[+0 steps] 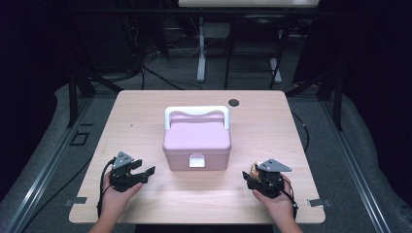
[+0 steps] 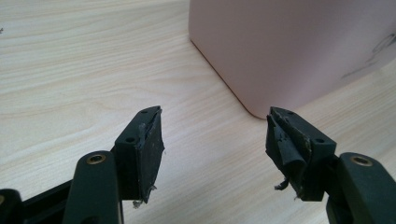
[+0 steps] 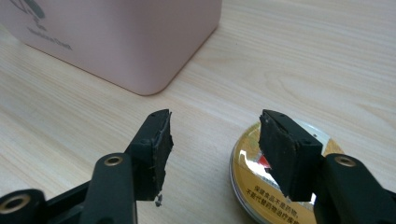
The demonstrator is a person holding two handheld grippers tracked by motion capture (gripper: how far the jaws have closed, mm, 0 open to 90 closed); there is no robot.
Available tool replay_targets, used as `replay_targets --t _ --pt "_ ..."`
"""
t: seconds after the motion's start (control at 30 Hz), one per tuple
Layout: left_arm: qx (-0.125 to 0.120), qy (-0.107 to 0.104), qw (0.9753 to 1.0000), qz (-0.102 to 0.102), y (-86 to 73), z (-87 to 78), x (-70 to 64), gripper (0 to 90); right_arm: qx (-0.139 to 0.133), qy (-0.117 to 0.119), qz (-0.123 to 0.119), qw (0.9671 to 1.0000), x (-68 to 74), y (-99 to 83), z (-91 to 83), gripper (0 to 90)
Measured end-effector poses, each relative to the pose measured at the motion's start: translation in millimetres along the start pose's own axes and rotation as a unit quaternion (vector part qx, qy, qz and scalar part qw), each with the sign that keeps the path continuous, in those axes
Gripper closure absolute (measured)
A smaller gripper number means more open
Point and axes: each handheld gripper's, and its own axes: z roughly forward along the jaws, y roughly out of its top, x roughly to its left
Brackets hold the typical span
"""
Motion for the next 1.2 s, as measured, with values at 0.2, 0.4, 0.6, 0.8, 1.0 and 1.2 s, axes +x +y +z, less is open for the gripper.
replay_targets --t 0.2,0.4,0.6,0.8,1.0,1.2 --pt "0.007 -0.004 1.0000 0.002 0.1 1.9 -1.0 36.1 0.013 0.000 0.004 0.9999 -2.8 -1.4 -0.5 41.7" --pt "0.002 -0.004 0.9999 0.014 0.6 -0.1 -3.6 36.1 0.000 0.001 0.002 1.0000 -2.1 -1.3 -0.2 44.9" --pt "-0.016 -0.015 0.9995 0.021 -0.7 -3.5 -4.2 36.4 -0.018 0.002 0.014 0.9997 0.4 1.6 -2.9 50.2" --pt "-0.022 -0.021 0.9991 0.029 1.8 -5.2 -6.4 37.5 -0.011 0.002 0.014 0.9998 5.3 3.2 -0.5 50.4" --pt "-0.016 -0.021 0.9994 0.023 4.9 -2.8 -7.4 40.8 -0.005 0.012 0.016 0.9998 6.1 6.2 0.7 51.7" --pt "-0.017 -0.024 0.9993 0.023 9.8 0.7 -14.6 46.5 0.002 0.026 0.020 0.9995 8.2 11.5 2.9 52.2"
